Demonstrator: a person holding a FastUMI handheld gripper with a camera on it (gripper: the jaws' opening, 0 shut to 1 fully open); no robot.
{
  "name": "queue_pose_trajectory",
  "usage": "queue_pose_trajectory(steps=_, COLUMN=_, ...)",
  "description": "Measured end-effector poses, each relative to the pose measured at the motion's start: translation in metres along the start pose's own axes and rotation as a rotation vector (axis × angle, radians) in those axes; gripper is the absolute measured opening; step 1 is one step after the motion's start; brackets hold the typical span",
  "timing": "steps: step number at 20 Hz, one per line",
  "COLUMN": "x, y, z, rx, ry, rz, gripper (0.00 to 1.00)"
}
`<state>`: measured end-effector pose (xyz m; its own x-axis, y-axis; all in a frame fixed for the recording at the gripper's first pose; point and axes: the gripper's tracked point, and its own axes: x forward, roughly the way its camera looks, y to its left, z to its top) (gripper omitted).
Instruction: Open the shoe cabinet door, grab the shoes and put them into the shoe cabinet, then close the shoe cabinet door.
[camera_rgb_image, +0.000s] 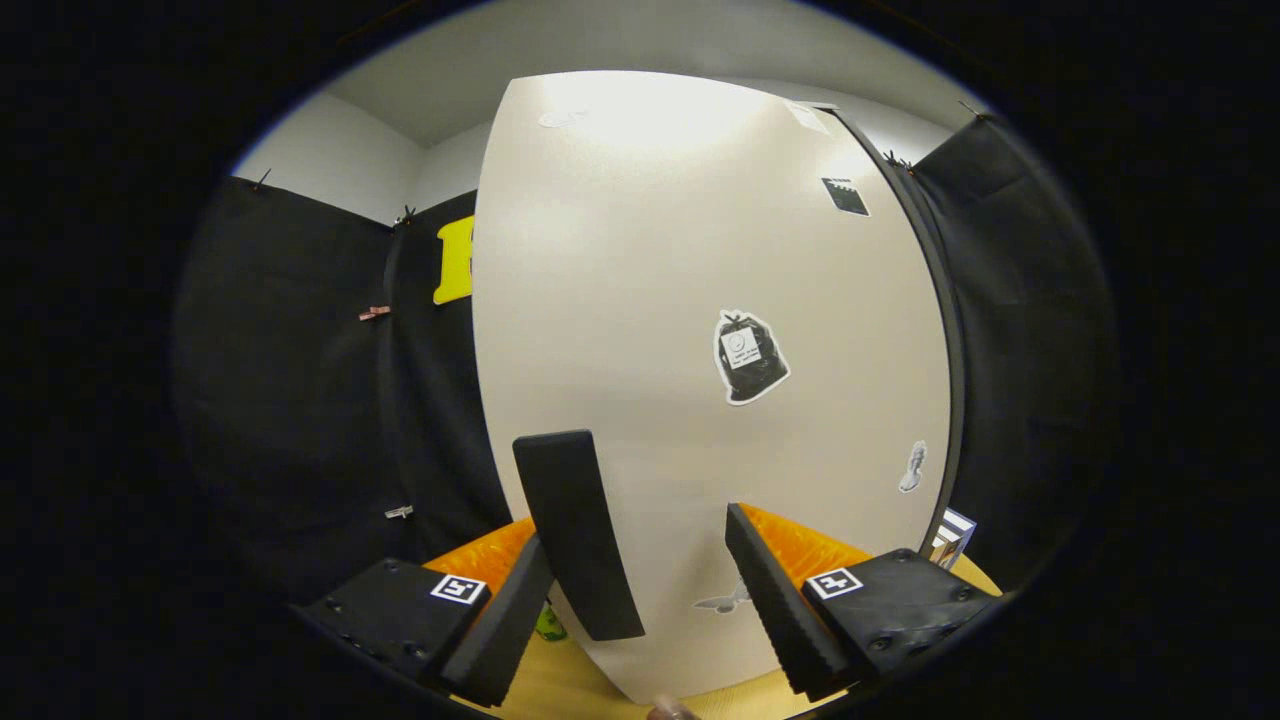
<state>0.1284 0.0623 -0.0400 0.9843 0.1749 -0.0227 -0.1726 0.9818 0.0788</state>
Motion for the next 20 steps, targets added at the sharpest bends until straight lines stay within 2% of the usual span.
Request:
queue_pose_trajectory(steps=9, x=0.066, y=0.005, z=-0.005, rx=-0.057, ry=-0.031, rz=-0.085, gripper=1.00)
queue_pose_trajectory(steps=20, x=0.104, y=0.003, z=-0.006, rx=-0.089, ry=-0.049, rz=-0.206, gripper=0.99)
